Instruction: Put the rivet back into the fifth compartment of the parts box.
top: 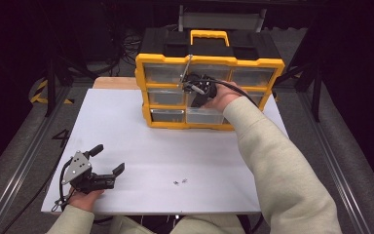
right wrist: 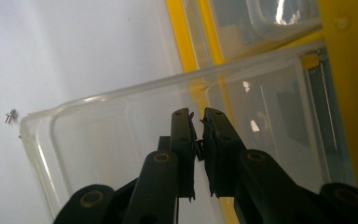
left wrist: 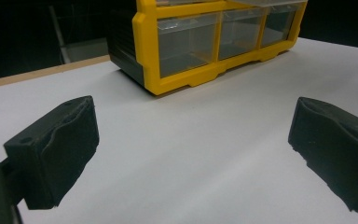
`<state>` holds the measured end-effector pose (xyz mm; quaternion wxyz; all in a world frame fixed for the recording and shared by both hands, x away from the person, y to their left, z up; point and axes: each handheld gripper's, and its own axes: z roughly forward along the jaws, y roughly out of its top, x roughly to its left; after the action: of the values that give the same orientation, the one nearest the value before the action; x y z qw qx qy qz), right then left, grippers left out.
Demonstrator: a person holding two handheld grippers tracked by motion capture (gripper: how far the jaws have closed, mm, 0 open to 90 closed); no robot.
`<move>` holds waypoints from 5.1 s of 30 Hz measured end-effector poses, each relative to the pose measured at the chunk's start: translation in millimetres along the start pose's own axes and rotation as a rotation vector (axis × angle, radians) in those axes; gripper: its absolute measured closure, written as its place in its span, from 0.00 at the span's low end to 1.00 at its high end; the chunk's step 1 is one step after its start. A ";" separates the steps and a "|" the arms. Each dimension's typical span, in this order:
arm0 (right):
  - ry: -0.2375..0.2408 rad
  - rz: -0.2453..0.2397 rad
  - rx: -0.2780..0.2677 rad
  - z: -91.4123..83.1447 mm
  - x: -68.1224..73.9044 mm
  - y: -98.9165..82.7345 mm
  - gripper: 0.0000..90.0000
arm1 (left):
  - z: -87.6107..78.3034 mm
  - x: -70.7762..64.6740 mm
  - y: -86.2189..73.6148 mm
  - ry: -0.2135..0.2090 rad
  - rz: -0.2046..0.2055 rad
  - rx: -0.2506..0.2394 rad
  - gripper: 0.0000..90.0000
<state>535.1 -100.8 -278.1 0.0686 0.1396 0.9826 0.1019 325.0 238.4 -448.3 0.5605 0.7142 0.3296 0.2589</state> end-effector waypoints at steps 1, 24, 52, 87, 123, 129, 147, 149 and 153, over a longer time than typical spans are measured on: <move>0.001 -0.001 -0.001 0.1 0.0 0.0 0.92 | 0.1 -0.2 0.0 0.001 -0.004 -0.001 0.03; -0.107 -0.023 -0.179 -63.2 35.0 -16.8 0.74 | 3.3 0.7 -0.3 -0.002 -0.008 0.004 0.03; -0.040 -0.113 -0.265 -23.7 124.3 -31.8 0.16 | 2.6 0.2 -0.3 0.001 -0.010 -0.008 0.03; 0.068 -0.109 -0.159 87.1 158.1 -57.5 0.16 | 2.4 0.0 -0.2 0.002 -0.010 -0.008 0.03; 0.155 -0.159 -0.062 119.7 172.5 -55.8 0.92 | 2.7 0.4 -0.4 0.004 -0.010 0.004 0.03; 0.154 -0.159 -0.060 108.4 171.1 -53.7 0.92 | 2.7 0.4 -0.4 0.004 -0.010 0.004 0.03; 0.103 -0.167 -0.089 42.7 158.0 -40.1 0.92 | 2.5 0.4 -0.4 0.005 -0.006 -0.006 0.03; 0.101 -0.166 -0.094 35.8 156.1 -38.3 0.92 | 2.7 0.7 -0.4 0.003 -0.007 -0.004 0.03; 0.091 -0.170 -0.109 19.0 151.3 -34.3 0.92 | 2.3 0.3 -0.3 0.005 -0.005 -0.002 0.03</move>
<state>385.3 -85.9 -320.2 0.0398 0.0470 0.9860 0.1552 326.8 237.2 -449.2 0.5611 0.7122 0.3327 0.2593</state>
